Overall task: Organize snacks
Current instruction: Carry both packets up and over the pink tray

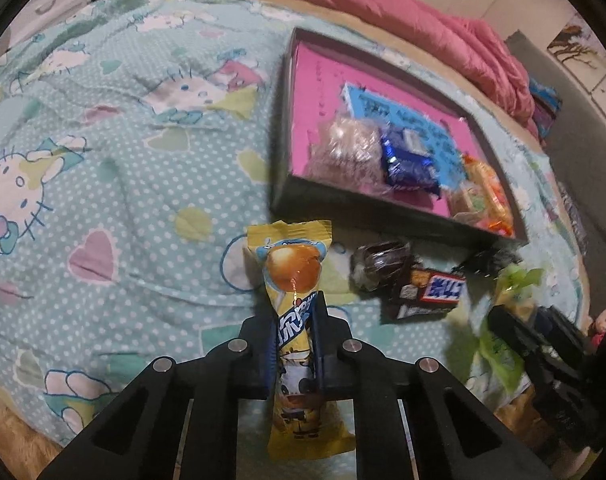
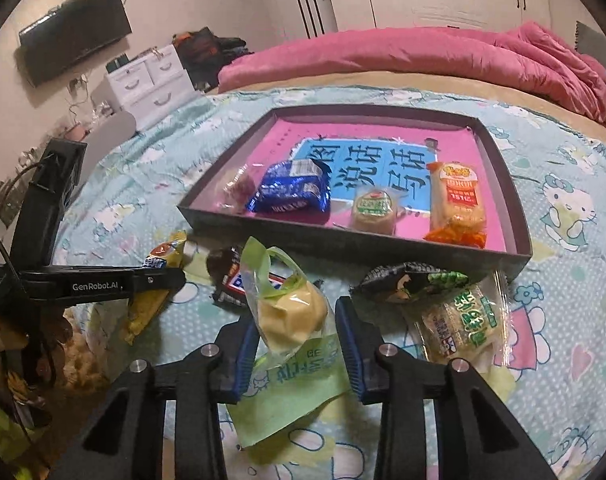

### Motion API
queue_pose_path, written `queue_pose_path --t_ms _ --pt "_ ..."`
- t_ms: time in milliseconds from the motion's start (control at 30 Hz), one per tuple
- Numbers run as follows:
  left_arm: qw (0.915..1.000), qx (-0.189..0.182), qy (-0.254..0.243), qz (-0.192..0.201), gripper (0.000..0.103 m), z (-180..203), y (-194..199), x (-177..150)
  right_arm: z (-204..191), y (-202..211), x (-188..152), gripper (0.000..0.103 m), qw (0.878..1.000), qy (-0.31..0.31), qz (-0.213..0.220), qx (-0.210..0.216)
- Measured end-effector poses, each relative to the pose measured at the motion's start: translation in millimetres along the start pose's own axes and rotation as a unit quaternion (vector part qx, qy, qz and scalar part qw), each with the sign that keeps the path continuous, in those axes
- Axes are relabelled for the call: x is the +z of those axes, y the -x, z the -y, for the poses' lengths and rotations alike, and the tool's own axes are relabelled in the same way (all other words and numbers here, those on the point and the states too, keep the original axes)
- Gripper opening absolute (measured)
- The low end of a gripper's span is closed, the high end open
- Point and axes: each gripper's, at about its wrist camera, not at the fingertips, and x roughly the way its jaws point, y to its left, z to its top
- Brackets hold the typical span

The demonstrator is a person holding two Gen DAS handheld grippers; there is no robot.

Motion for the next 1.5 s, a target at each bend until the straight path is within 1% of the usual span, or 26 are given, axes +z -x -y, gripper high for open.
queue_pose_path --t_ms 167,267,367,433,567,767,967,1133,1333,1500 --pt "0.9994 -0.019 0.001 0.029 0.014 6 20 2 2 3 1 0.038 1.000 -0.007 0.011 0.020" --pt "0.9993 -0.017 -0.001 0.034 0.014 9 29 2 7 7 3 0.038 0.999 -0.023 0.022 0.042" --pt "0.9993 -0.020 0.003 0.033 0.014 13 32 2 14 11 5 0.037 0.996 -0.039 0.037 0.067" --pt "0.9993 -0.021 0.004 0.032 0.014 20 33 4 17 13 7 0.038 0.995 -0.044 0.045 0.073" --pt "0.9994 -0.008 -0.001 0.033 0.014 36 31 4 28 19 12 0.038 0.993 -0.057 0.059 0.083" --pt "0.9995 -0.004 -0.003 0.032 0.014 48 33 6 41 22 22 0.037 0.989 -0.075 0.074 0.102" --pt "0.9991 -0.007 -0.014 0.039 0.014 68 38 12 48 31 29 0.037 0.987 -0.077 0.092 0.110" --pt "0.9985 -0.011 -0.026 0.047 0.014 85 39 18 54 39 34 0.037 0.986 -0.074 0.107 0.100" --pt "0.9980 -0.016 -0.030 0.054 0.014 99 39 25 65 39 38 0.037 0.987 -0.076 0.112 0.085" --pt "0.9977 -0.019 -0.032 0.056 0.014 109 38 32 81 45 38 0.037 0.983 -0.101 0.126 0.087"
